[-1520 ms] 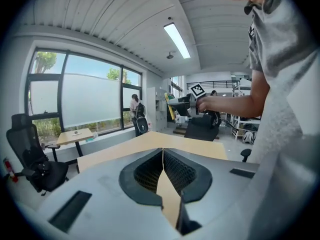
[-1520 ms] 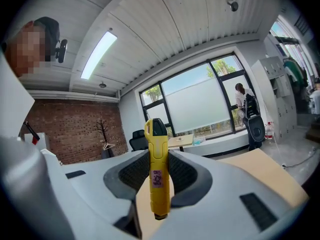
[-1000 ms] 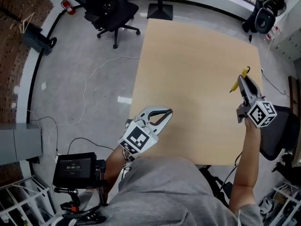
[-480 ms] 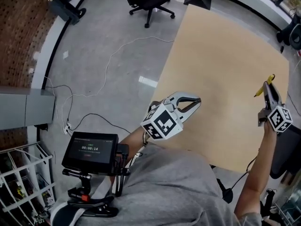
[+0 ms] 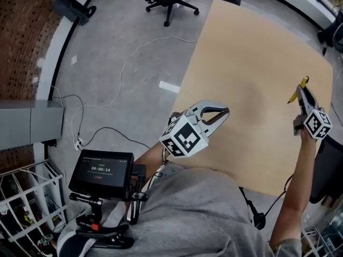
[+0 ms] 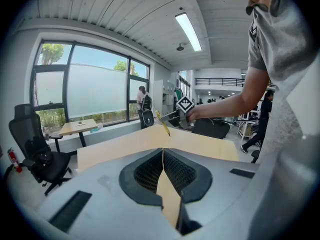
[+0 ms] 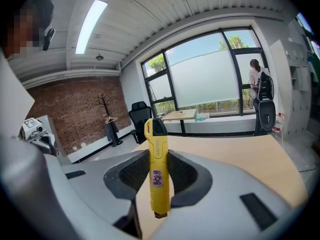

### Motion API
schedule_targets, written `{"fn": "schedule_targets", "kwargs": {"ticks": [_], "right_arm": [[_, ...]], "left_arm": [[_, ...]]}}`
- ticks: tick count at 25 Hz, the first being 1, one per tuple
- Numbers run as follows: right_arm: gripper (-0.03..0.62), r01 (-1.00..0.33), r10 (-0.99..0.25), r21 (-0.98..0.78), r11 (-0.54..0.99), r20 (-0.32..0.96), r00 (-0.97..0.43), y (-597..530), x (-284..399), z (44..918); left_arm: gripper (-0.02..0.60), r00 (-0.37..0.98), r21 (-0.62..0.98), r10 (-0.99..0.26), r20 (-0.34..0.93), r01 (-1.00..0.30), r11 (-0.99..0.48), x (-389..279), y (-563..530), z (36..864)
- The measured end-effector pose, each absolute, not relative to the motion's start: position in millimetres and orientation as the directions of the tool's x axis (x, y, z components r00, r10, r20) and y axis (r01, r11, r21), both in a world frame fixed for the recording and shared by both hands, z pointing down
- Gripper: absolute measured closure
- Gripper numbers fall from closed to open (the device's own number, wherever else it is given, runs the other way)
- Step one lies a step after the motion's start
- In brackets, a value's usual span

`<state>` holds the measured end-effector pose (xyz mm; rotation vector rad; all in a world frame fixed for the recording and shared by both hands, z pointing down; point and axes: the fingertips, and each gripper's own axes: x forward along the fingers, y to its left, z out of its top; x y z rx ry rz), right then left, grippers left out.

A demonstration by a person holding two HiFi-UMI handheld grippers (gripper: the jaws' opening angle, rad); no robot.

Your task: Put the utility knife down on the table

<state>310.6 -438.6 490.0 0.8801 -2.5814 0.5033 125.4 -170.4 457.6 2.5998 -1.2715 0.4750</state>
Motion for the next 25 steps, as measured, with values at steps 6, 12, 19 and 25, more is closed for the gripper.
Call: {"fn": "schedule_targets", "kwargs": {"ticks": [6,12,19,25], "right_arm": [[0.477,-0.647,-0.497,-0.205,0.735,0.485,-0.719,-450,313,511],[0.477,-0.656,-0.491,-0.202,0.727,0.515,-0.703,-461,314,529],[0.477,-0.659,-0.484,-0.208,0.723,0.529,-0.697,-464,317,546],[0.477,-0.653,-0.47,-0.206,0.728,0.543,-0.696,-470,315,560]], "left_arm": [[0.575,0.586,0.06,-0.715,0.381,-0.787,-0.614,132,-168,460],[0.575,0.591,0.073,-0.706,0.391,-0.784,-0.616,135,-168,462],[0.575,0.603,0.085,-0.693,0.395,-0.775,-0.626,144,-169,466],[0.575,0.603,0.083,-0.686,0.407,-0.773,-0.629,145,-168,469]]}}
